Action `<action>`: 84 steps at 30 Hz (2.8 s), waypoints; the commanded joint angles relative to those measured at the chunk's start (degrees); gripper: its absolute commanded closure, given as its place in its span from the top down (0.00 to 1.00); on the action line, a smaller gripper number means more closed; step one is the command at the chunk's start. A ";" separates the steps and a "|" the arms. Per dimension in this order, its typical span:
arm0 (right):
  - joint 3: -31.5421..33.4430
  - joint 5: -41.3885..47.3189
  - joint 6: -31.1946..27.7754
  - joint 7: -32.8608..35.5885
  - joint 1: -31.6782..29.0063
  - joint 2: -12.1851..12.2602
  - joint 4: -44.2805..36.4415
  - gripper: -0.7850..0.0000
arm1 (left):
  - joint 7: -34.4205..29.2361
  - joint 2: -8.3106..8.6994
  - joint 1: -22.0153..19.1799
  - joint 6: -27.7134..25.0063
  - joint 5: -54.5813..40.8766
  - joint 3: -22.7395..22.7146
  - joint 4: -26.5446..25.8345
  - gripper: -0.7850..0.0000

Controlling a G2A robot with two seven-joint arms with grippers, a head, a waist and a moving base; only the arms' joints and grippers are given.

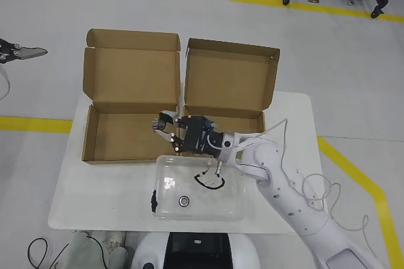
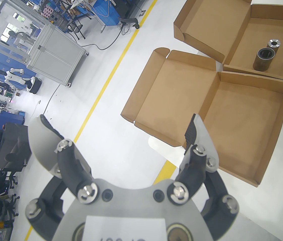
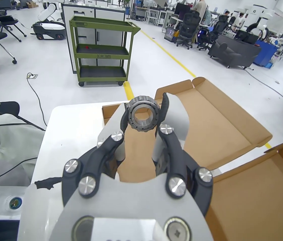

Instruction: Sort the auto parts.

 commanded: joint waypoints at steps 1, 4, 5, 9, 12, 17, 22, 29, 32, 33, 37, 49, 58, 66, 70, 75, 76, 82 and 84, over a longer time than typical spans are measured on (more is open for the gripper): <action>-0.14 0.07 0.56 -0.62 0.63 -0.21 0.06 0.00 | 0.00 0.00 0.00 0.00 0.00 0.00 0.00 1.00; -0.32 0.07 1.29 -1.68 1.46 -0.53 0.02 0.00 | 0.00 0.00 0.00 0.00 0.00 0.00 0.00 1.00; -0.34 0.02 1.42 -2.14 1.71 -0.62 -0.11 0.00 | 0.00 0.00 0.00 0.00 0.00 0.00 0.00 1.00; -0.27 -0.53 1.45 -3.26 2.76 -0.88 -1.04 0.00 | 0.00 0.00 0.00 0.00 0.00 0.00 0.00 1.00; -0.42 -0.71 1.26 -2.49 3.47 -1.05 -1.63 0.00 | 0.00 0.00 0.00 0.00 0.00 0.00 0.00 1.00; -0.63 -0.84 0.63 -1.57 3.90 -1.11 -1.51 0.00 | 0.00 0.00 0.00 0.00 0.00 0.00 0.00 1.00; -0.63 -0.84 0.63 -1.57 3.90 -1.11 -1.51 0.00 | 0.00 0.00 0.00 0.00 0.00 0.00 0.00 1.00; -0.63 -0.84 0.63 -1.57 3.90 -1.11 -1.51 0.00 | 0.00 0.00 0.00 0.00 0.00 0.00 0.00 1.00; -0.63 -0.84 0.63 -1.57 3.90 -1.11 -1.51 0.00 | 0.00 0.00 0.00 0.00 0.00 0.00 0.00 1.00; -0.63 -0.84 0.63 -1.57 3.90 -1.11 -1.51 0.00 | 0.00 0.00 0.00 0.00 0.00 0.00 0.00 1.00; -0.40 0.41 1.04 -2.93 2.62 -1.13 -1.75 0.00 | 0.00 0.00 0.00 0.00 0.00 0.00 0.00 1.00; 1.83 9.04 -3.41 -19.24 3.80 -2.18 5.36 0.00 | 0.00 0.00 0.00 0.00 0.00 0.00 0.00 1.00; 2.47 12.91 -9.08 -28.76 6.60 -3.28 9.75 0.00 | 0.00 0.00 0.00 0.00 0.00 0.00 0.00 1.00; 1.46 13.56 -17.33 -34.74 9.82 -4.44 14.85 0.00 | 0.00 0.00 0.00 0.00 0.00 0.00 0.00 1.00; 1.59 12.11 -18.63 -37.80 10.68 -4.96 15.90 0.00 | 0.00 0.00 0.00 0.00 0.00 0.00 0.00 1.00; 1.75 10.34 -19.08 -40.60 11.41 -5.56 16.49 0.00 | 0.00 0.00 0.00 0.00 0.00 0.00 0.00 1.00; 1.76 10.05 -19.20 -41.09 11.54 -5.67 16.64 0.00 | 0.00 0.00 0.00 0.00 0.00 0.00 0.00 1.00; 1.69 8.38 -20.38 -45.23 12.07 -6.42 17.44 0.00 | 0.00 0.00 0.00 0.00 0.00 0.00 0.00 1.00; 1.73 6.89 -19.96 -45.49 12.27 -6.59 18.16 0.00 | 0.00 0.00 0.00 0.00 0.00 0.00 0.00 1.00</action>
